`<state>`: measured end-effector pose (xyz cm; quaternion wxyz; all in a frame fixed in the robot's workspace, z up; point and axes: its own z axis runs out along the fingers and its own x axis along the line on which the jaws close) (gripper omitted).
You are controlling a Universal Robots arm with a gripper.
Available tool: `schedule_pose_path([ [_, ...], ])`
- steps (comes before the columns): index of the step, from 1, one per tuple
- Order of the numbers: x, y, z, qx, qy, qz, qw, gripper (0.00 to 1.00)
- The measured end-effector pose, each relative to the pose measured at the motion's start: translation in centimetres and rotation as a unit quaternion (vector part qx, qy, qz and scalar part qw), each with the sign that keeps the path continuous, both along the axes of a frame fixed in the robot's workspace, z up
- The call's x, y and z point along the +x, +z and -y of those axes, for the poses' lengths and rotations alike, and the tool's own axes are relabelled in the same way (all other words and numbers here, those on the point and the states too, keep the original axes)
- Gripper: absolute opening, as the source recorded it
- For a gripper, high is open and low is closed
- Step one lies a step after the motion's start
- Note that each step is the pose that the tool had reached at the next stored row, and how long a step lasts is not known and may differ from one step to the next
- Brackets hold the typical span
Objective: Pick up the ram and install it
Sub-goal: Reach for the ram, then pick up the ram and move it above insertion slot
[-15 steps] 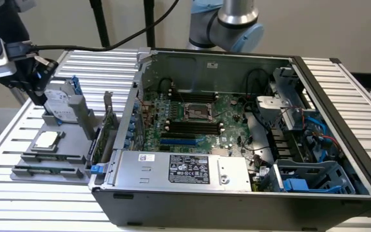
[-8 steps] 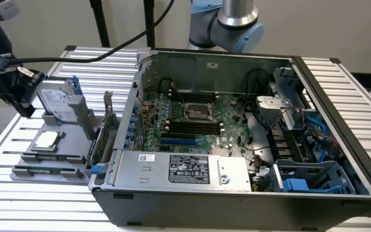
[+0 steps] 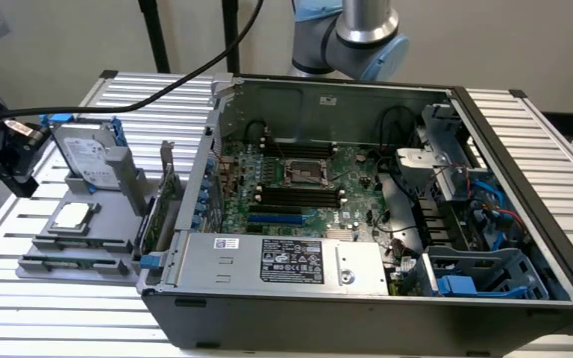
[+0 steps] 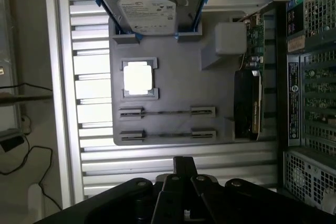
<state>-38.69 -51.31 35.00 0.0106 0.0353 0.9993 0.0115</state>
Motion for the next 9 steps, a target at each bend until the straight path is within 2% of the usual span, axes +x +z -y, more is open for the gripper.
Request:
schedule_pose_path([
  [9,0.01,0.00,0.01,0.0000,0.000,0.0000,1.0000,0.11],
])
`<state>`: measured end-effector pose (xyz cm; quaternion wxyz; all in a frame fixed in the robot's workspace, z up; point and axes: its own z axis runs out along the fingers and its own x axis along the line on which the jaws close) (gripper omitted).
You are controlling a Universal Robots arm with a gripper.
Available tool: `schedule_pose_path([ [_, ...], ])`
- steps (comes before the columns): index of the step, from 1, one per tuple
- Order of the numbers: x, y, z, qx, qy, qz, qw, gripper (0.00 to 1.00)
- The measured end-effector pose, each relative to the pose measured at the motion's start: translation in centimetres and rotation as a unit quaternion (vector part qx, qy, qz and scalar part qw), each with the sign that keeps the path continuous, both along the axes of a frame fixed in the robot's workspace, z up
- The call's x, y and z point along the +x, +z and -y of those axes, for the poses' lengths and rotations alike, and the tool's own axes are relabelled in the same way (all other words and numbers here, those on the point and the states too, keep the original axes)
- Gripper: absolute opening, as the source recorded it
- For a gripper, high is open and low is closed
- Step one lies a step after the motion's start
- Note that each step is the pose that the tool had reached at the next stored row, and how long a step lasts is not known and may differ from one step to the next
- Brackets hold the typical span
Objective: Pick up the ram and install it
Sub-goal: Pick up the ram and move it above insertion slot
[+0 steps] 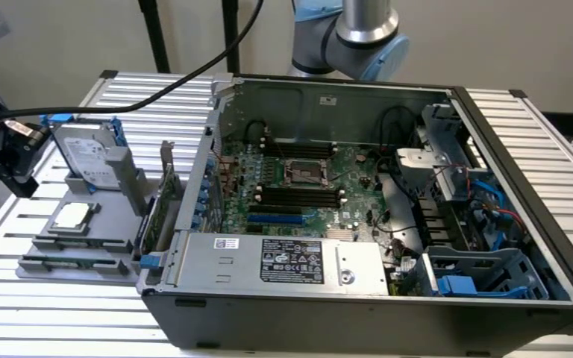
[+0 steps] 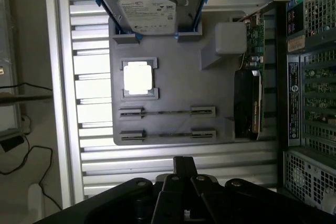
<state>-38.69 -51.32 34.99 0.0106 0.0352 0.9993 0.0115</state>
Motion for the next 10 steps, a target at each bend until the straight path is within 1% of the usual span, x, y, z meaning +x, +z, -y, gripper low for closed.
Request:
schedule_pose_path([
  [6,-0.01,-0.01,0.00,0.0000,0.001,-0.0001,1.0000,0.11],
  [7,-0.01,-0.03,0.00,0.0000,0.005,-0.0001,1.0000,0.11],
  [10,-0.02,-0.14,-0.01,0.0000,0.032,0.0000,0.9995,0.11],
])
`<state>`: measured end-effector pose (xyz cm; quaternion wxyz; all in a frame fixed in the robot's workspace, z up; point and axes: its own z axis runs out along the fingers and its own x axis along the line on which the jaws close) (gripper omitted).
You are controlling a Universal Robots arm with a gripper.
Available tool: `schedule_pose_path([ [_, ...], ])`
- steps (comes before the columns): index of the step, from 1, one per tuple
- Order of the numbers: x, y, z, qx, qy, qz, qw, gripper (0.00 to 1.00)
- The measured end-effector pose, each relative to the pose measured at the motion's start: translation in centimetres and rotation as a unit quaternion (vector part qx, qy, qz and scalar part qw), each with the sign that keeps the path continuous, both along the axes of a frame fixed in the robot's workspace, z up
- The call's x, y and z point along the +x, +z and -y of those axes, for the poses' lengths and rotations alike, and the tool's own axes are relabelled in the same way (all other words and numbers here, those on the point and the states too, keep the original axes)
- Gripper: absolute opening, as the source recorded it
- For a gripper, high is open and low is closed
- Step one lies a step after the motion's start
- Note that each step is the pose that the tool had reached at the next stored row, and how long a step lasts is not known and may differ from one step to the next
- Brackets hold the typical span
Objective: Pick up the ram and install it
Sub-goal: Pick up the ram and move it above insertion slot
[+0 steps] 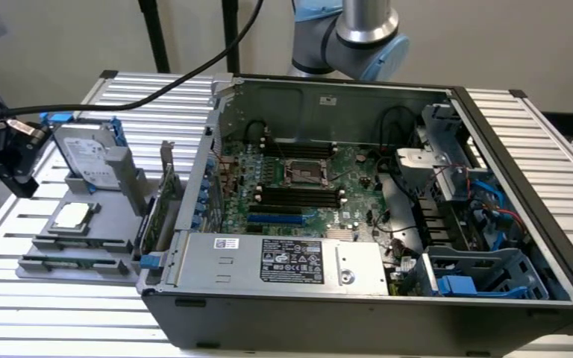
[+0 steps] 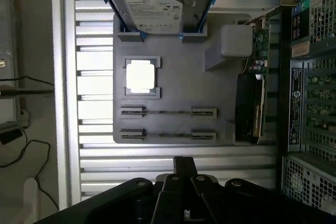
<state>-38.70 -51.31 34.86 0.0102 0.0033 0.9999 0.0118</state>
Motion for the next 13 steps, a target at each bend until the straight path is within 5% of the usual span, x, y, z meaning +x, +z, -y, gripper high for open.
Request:
schedule_pose_path([
  [7,0.00,-0.31,0.00,0.0000,0.064,0.0000,0.9979,0.11],
  [13,0.01,-0.64,0.01,0.0000,0.118,0.0000,0.9930,0.11],
])
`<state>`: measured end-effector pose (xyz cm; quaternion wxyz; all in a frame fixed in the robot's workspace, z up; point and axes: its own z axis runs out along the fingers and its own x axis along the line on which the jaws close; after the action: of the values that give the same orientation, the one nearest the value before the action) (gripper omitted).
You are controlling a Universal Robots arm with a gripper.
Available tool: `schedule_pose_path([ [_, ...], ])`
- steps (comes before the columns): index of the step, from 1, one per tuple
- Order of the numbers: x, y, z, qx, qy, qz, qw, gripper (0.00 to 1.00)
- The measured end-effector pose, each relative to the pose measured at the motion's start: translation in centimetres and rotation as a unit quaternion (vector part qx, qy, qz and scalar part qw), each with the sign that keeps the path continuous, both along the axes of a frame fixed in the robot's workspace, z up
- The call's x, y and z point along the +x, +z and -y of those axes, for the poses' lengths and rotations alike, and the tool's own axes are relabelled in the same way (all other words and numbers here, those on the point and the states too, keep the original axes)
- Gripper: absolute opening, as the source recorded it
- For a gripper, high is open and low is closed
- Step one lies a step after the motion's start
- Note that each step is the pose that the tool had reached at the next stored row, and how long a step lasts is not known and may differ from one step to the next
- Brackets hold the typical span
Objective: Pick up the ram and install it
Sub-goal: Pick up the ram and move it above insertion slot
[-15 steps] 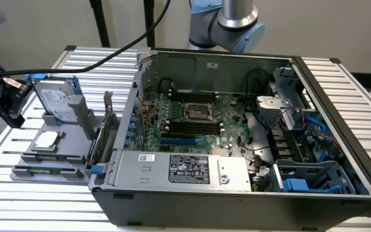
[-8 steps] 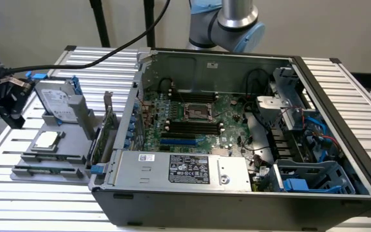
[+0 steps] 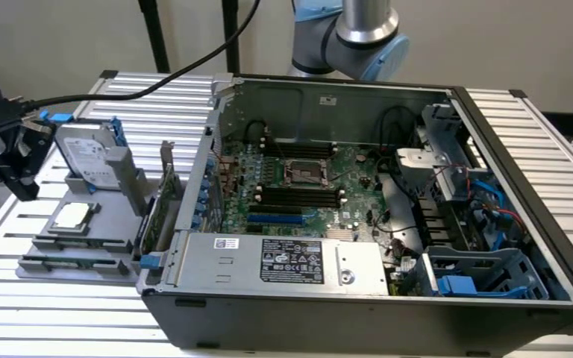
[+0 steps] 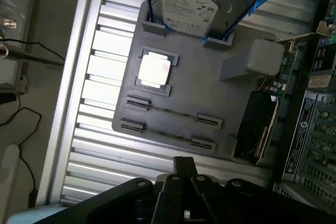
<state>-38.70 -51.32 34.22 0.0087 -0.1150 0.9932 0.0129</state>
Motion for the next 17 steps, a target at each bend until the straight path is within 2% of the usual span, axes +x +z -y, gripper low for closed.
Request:
schedule_pose_path([
  [5,0.0,-0.38,0.00,0.0000,0.046,0.0000,0.9990,0.11],
  [9,0.0,-0.74,0.00,0.0000,0.081,0.0000,0.9967,0.11],
  [13,0.0,-1.10,0.00,0.0000,0.118,0.0000,0.9930,0.11],
  [17,0.0,-1.47,0.00,0.0000,0.154,0.0000,0.9881,0.11],
])
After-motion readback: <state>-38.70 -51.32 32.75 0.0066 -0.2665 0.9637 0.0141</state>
